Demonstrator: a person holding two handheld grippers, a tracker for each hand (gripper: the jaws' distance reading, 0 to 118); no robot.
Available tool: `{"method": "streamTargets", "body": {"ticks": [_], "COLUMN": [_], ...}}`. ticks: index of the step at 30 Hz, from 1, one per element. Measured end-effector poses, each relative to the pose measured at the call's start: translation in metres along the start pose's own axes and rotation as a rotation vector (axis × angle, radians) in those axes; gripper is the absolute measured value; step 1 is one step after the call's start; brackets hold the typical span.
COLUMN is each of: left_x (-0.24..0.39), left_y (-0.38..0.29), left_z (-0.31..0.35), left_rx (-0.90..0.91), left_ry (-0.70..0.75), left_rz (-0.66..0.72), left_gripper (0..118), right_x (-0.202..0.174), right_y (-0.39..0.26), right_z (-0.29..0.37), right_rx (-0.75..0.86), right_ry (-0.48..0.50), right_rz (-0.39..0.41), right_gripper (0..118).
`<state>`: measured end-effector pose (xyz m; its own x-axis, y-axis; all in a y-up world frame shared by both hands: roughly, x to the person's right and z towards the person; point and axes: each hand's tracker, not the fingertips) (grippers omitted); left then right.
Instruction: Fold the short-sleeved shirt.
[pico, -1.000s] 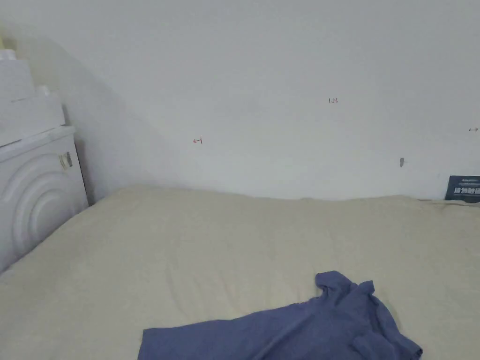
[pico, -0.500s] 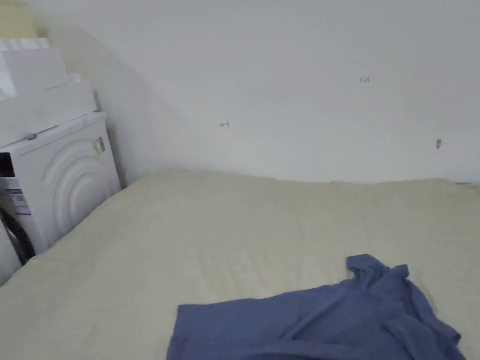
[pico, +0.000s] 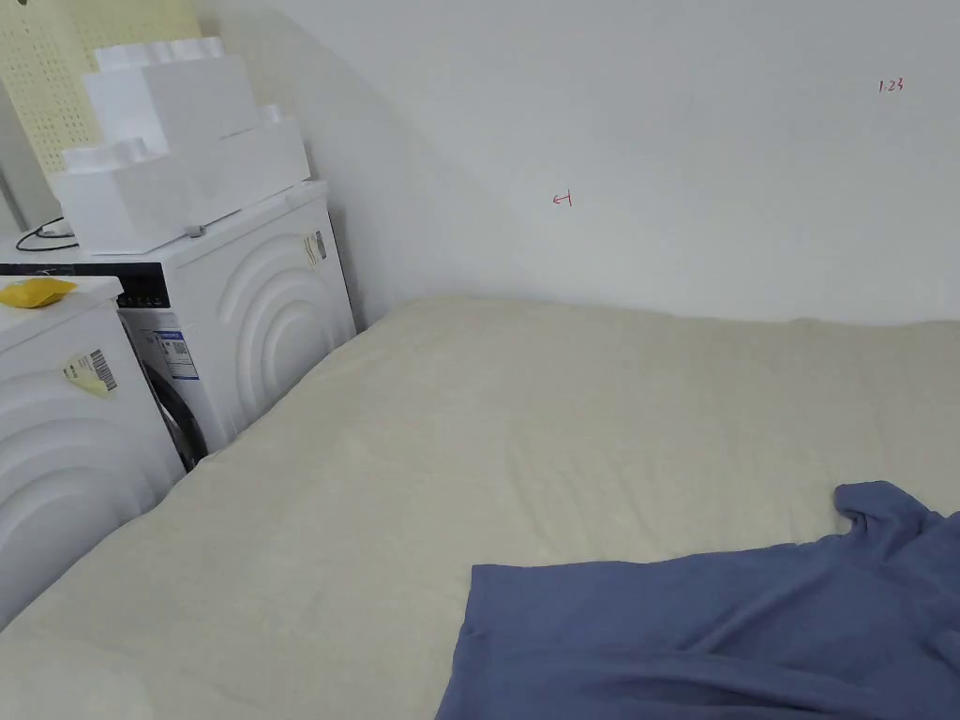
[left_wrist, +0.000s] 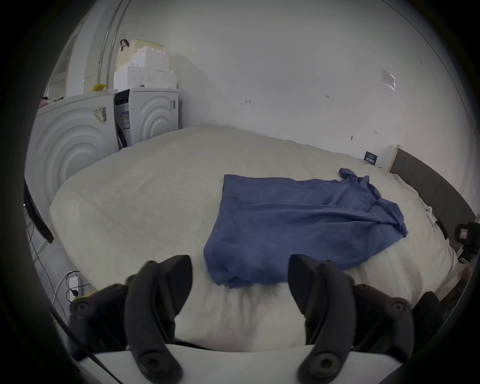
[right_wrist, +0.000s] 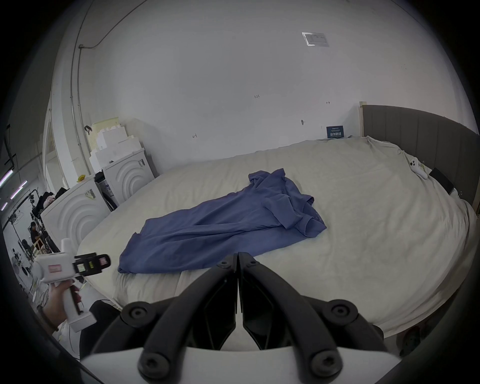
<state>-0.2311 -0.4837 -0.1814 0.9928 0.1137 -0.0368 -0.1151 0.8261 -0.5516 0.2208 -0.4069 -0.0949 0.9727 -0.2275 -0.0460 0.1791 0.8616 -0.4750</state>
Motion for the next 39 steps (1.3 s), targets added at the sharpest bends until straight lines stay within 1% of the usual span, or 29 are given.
{"method": "streamTargets", "body": {"ticks": [3, 5, 8, 10, 11, 12, 13, 14, 15, 16, 17, 19, 20, 21, 22, 23, 24, 25, 26, 27, 31, 32, 33, 34, 35, 36, 37, 38, 39], "left_x": [-0.004, -0.006, -0.007, -0.001, 0.003, 0.007, 0.01, 0.012, 0.015, 0.017, 0.021, 0.021, 0.017, 0.015, 0.014, 0.013, 0.011, 0.011, 0.01, 0.01, 0.009, 0.008, 0.008, 0.008, 0.009, 0.009, 0.009, 0.009, 0.008], "left_y": [-0.004, -0.009, -0.015, -0.019, -0.02, -0.02, -0.018, -0.017, -0.014, -0.012, -0.012, -0.012, -0.012, -0.01, -0.009, -0.006, -0.004, -0.001, 0.0, 0.002, 0.002, 0.001, 0.001, 0.001, 0.001, 0.002, 0.002, 0.002, 0.001], "left_z": [-0.035, -0.05, -0.064, -0.067, -0.068, -0.067, -0.064, -0.063, -0.062, -0.063, -0.067, -0.071, -0.074, -0.075, -0.076, -0.078, -0.079, -0.081, -0.083, -0.084, -0.081, -0.081, -0.081, -0.081, -0.082, -0.082, -0.082, -0.082, -0.083], "left_rx": [-0.066, -0.101, -0.121, -0.117, -0.111, -0.127, -0.117, -0.108, -0.109, -0.115, -0.139, -0.143, -0.164, -0.164, -0.175, -0.195, -0.213, -0.227, -0.243, -0.25, -0.254, -0.252, -0.252, -0.253, -0.256, -0.258, -0.259, -0.258, -0.256], "left_ry": [0.019, 0.004, -0.012, -0.003, 0.012, 0.04, 0.051, 0.038, 0.038, 0.03, 0.026, 0.032, 0.025, 0.02, 0.014, 0.009, 0.005, 0.002, 0.0, 0.0, -0.007, -0.007, -0.007, -0.005, -0.003, -0.001, 0.0, 0.001, 0.002], "left_rz": [0.004, 0.013, 0.034, 0.011, -0.029, -0.061, -0.069, -0.066, -0.08, -0.103, -0.12, -0.134, -0.139, -0.14, -0.135, -0.13, -0.129, -0.128, -0.122, -0.117, -0.104, -0.096, -0.091, -0.087, -0.084, -0.082, -0.079, -0.076, -0.071], "left_gripper": [83, 83, 83, 81, 76, 62, 39, 32, 32, 21, 17, 16, 16, 16, 16, 16, 16, 16, 16, 16, 16, 16, 16, 16, 16, 16, 16, 16, 16], "right_x": [0.002, 0.001, 0.003, 0.005, 0.007, 0.007, 0.007, 0.007, 0.007, 0.008, 0.007, 0.011, 0.015, 0.019, 0.024, 0.033, 0.042, 0.053, 0.063, 0.073, 0.109, 0.118, 0.126, 0.133, 0.137, 0.142, 0.145, 0.142, 0.137], "right_y": [-0.002, -0.001, -0.001, -0.003, -0.004, -0.004, -0.005, -0.006, -0.006, -0.006, -0.005, -0.002, 0.001, 0.005, 0.009, 0.015, 0.022, 0.029, 0.034, 0.039, 0.05, 0.049, 0.046, 0.041, 0.035, 0.028, 0.019, 0.014, 0.018], "right_z": [-0.002, -0.003, -0.005, -0.008, -0.009, -0.01, -0.011, -0.012, -0.014, -0.015, -0.016, -0.021, -0.025, -0.031, -0.038, -0.05, -0.064, -0.08, -0.095, -0.111, -0.181, -0.201, -0.217, -0.232, -0.245, -0.254, -0.261, -0.256, -0.247], "right_rx": [-0.014, -0.027, -0.044, -0.053, -0.059, -0.062, -0.064, -0.068, -0.073, -0.077, -0.081, -0.085, -0.087, -0.083, -0.075, -0.079, -0.093, -0.125, -0.117, -0.122, -0.149, -0.167, -0.189, -0.211, -0.255, -0.297, -0.335, -0.288, -0.231], "right_ry": [-0.009, -0.014, -0.028, -0.037, -0.037, -0.039, -0.041, -0.042, -0.043, -0.044, -0.047, -0.043, -0.043, -0.05, -0.073, -0.087, -0.108, -0.126, -0.122, -0.131, -0.154, -0.173, -0.189, -0.225, -0.261, -0.268, -0.27, -0.266, -0.272], "right_rz": [0.003, 0.001, 0.005, 0.004, 0.0, -0.003, -0.004, -0.005, -0.003, 0.003, 0.007, 0.012, 0.015, 0.019, 0.028, 0.028, 0.025, 0.017, 0.0, -0.03, -0.091, -0.108, -0.097, -0.079, -0.059, -0.058, -0.076, -0.071, -0.06], "right_gripper": [0, 0, 0, 0, 0, 0, 0, 0, 0, 0, 1, 1, 3, 11, 29, 64, 84, 96, 98, 98, 98, 97, 96, 93, 85, 75, 75, 71, 57]}}
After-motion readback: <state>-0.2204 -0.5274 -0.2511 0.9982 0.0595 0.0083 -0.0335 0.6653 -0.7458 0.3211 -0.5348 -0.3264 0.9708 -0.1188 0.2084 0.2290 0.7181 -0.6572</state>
